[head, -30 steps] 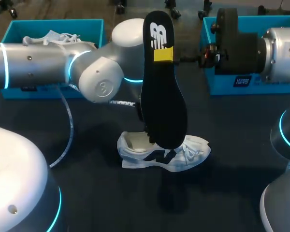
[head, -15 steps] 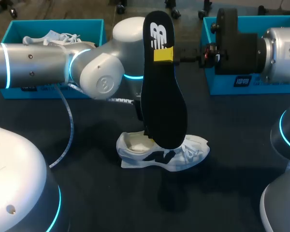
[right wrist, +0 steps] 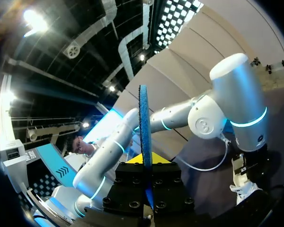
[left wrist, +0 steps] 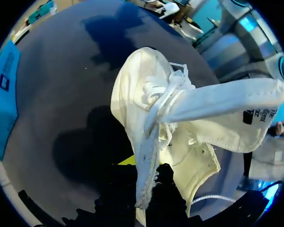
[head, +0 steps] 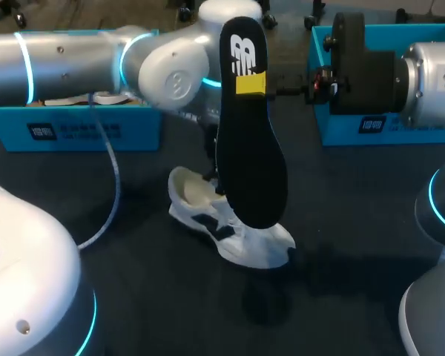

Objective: Take the shoe out of the shoebox, open the shoe tongue, remove and reinsert the insole, then place the shoe into the shoebox

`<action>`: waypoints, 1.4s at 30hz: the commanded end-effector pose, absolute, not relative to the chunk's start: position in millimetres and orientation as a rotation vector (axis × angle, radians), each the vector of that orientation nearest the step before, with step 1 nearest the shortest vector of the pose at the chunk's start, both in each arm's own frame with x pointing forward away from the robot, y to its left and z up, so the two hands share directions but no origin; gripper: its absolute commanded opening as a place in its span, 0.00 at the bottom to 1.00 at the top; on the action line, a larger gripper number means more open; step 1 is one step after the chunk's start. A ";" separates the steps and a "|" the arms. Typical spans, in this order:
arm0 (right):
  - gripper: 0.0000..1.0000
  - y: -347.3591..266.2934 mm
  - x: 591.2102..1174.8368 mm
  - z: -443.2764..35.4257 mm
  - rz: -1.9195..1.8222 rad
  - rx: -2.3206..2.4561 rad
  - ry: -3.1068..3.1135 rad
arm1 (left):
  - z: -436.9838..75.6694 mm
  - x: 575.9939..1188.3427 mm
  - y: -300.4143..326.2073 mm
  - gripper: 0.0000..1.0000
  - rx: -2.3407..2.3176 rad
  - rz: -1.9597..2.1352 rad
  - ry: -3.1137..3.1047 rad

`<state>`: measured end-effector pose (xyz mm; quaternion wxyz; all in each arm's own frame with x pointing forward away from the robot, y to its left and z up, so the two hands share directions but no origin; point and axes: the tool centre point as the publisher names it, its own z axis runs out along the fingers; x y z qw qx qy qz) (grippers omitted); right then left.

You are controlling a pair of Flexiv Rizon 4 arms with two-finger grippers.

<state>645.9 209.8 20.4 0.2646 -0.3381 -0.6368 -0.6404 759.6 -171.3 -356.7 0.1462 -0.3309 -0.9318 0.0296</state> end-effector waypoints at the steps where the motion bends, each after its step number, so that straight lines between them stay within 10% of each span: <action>1: 0.00 214.3 647.0 20.7 -1.730 -0.918 -1.721 | -338.6 767.6 -173.5 0.00 -1.507 -0.047 -2.430; 42: 0.00 214.3 647.0 20.7 -1.730 -0.918 -1.721 | -351.7 770.1 -210.8 0.00 -2.140 -0.058 -2.035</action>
